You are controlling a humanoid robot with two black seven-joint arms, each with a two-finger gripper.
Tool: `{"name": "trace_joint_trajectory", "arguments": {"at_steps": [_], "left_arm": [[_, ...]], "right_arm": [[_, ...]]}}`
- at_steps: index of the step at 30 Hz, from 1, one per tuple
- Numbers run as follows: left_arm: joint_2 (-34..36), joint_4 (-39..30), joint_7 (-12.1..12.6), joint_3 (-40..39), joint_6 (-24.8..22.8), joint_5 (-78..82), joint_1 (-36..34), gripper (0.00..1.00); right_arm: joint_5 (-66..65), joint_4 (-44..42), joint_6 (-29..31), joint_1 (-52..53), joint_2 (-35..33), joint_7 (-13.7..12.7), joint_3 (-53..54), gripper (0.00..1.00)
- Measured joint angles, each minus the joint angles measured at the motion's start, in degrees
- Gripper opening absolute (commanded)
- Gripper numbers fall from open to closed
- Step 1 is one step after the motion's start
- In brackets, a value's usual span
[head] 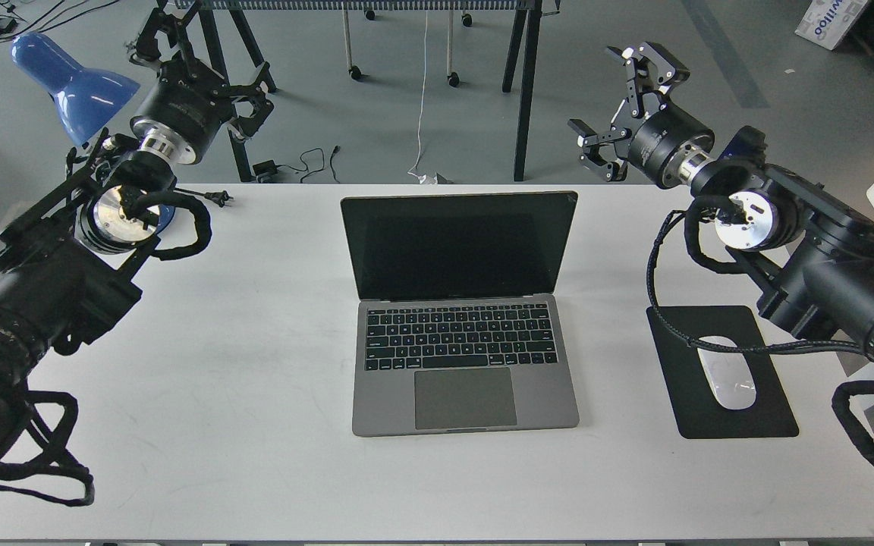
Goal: Close notebook with right arm
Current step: 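Move the right gripper over the top edge of the laptop screen, then push the laptop screen down toward the keyboard with the right gripper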
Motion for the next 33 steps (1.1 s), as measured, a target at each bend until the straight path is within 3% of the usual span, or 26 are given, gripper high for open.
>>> {"name": "trace_joint_trajectory", "arguments": {"at_steps": [8,17,33], "left_arm": [[0.0,0.0,0.0,0.1,0.0,0.0,0.0,1.0],[0.1,0.0,0.1,0.2,0.0,0.1,0.1,1.0],[0.1,0.0,0.1,0.2,0.0,0.1,0.0,1.0]], "right_arm": [[-3.2,3.4,-0.1,-1.2,0.6,-0.6,-1.1,1.0],[-3.5,12.6,0.0,-5.0,-4.4,-0.6,-2.6,1.0],[-5.0,20.5,0.0,-9.8,-9.2,-0.5,-4.7,1.0]]}}
